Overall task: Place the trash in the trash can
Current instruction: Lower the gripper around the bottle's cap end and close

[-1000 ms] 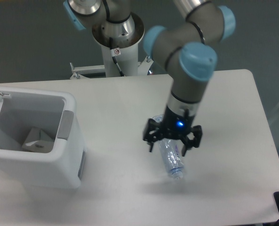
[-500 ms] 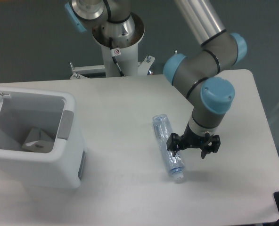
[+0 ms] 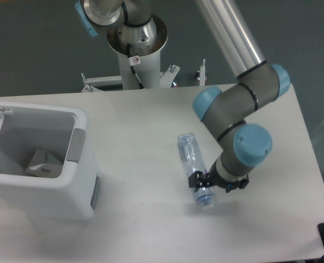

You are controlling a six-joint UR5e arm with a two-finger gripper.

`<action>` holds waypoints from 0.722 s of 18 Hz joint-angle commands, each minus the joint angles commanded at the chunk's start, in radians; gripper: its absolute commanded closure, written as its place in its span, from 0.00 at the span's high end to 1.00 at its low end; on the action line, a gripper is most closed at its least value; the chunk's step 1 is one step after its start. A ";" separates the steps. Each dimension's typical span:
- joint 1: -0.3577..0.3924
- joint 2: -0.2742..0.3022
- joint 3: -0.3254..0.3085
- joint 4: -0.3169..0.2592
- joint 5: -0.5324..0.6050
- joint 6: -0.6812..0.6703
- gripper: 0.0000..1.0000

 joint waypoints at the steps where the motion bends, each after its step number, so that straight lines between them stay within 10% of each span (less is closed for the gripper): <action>1: -0.002 -0.003 -0.003 0.000 0.005 0.000 1.00; 7: -0.028 -0.035 -0.009 0.003 0.042 0.000 1.00; 13: -0.028 -0.029 -0.008 0.002 0.049 -0.002 0.40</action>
